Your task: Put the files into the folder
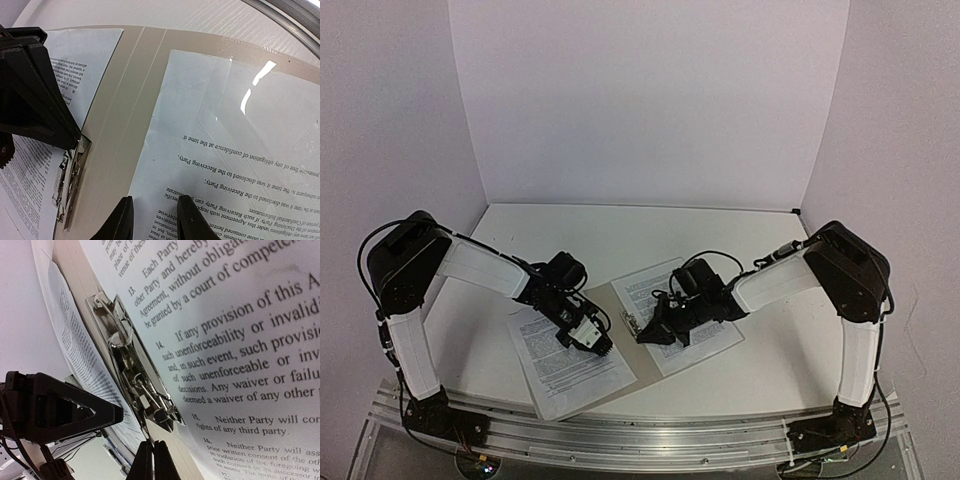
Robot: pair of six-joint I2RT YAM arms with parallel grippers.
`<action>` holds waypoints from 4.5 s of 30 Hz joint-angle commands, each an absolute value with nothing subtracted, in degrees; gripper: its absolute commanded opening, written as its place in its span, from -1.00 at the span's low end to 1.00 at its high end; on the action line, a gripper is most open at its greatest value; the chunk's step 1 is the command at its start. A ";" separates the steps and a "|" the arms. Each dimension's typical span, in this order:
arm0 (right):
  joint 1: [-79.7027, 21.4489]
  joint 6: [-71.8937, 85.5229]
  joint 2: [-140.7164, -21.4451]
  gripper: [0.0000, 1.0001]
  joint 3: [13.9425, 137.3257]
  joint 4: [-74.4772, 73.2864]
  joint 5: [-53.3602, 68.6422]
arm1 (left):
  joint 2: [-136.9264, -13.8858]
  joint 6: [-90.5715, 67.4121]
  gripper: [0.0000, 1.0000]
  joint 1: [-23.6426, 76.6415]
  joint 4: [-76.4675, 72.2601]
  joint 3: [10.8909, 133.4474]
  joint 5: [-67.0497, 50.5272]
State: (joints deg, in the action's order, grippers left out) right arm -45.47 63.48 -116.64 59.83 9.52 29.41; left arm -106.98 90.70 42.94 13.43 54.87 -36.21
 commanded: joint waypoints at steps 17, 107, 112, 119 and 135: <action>-43.07 60.87 -120.74 -1.00 63.43 -9.75 14.66 | -110.31 93.51 -0.38 43.59 22.81 50.91 -27.78; -28.77 29.89 -124.03 0.13 85.94 -38.91 -8.04 | -110.98 35.72 -0.39 34.43 27.62 73.56 -7.21; -30.69 33.17 -122.22 0.12 79.37 -36.83 -5.86 | -108.61 41.81 -0.40 40.22 21.91 61.87 -3.70; -32.77 39.46 -118.44 0.11 72.56 -33.40 -1.42 | -103.12 49.12 -0.38 45.32 17.72 51.66 -6.82; -45.34 38.99 -114.98 0.17 87.74 -45.52 -15.89 | -96.89 54.65 -0.23 46.98 15.16 51.46 -15.59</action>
